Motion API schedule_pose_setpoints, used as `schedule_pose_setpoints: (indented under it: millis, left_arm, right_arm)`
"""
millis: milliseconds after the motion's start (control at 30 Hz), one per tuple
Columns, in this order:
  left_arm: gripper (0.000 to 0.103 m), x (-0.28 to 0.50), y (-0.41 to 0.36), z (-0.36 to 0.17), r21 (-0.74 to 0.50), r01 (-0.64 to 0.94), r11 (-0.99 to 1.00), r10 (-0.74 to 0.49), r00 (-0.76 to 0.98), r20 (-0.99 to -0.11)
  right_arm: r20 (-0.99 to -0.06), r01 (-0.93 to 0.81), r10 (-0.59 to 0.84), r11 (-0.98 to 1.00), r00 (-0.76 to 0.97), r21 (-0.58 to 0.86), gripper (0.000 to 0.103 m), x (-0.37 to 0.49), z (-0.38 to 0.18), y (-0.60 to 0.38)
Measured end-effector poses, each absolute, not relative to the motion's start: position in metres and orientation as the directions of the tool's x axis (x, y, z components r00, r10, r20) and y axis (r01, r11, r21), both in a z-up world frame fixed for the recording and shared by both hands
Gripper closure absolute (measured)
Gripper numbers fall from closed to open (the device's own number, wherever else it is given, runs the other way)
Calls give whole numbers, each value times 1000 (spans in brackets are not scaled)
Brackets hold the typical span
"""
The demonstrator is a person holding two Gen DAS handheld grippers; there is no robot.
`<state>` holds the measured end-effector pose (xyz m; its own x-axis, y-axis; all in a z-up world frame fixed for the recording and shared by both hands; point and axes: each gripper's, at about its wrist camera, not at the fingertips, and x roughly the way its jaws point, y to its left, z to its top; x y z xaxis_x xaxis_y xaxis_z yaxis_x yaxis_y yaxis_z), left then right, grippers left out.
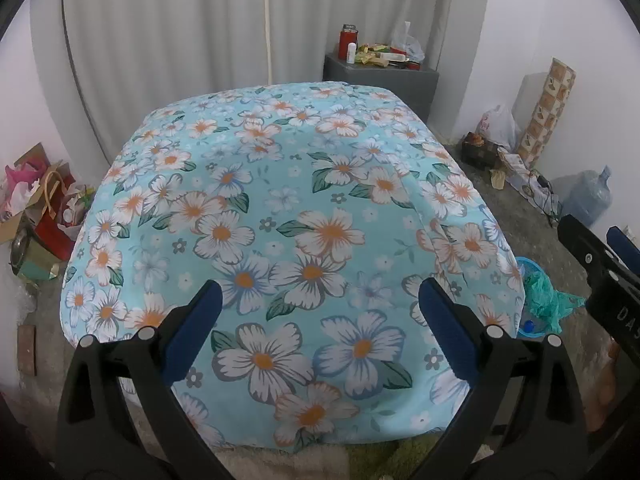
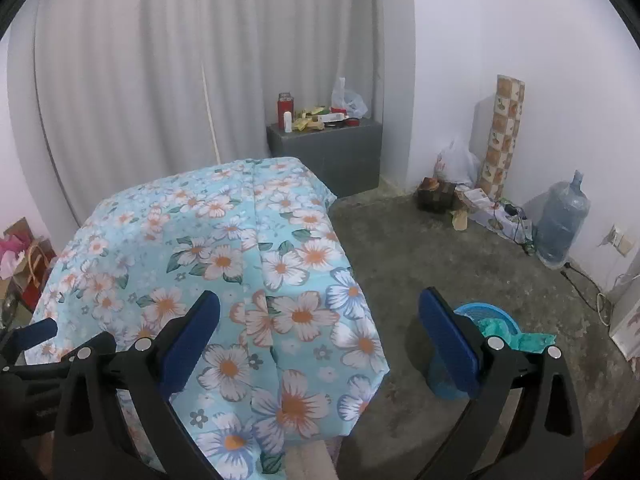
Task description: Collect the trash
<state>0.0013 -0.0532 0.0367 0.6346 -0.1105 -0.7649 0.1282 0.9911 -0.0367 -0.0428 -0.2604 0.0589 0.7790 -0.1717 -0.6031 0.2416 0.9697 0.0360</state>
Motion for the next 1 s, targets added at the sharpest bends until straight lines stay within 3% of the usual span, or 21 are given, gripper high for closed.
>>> schedule_pose_setpoints:
  millis: [733,1000]
  left_arm:
    - [9,-2,-54,37,-41,138,990,-119,626,-771]
    - [9,-5,-58,30,-42,167,985,-134,591,-795]
  right_arm:
    - [-641,209,-166,978,749,-9,6,-43,51,-249]
    - [-699,202,-176,978,693,-45,6,-46,43,-253]
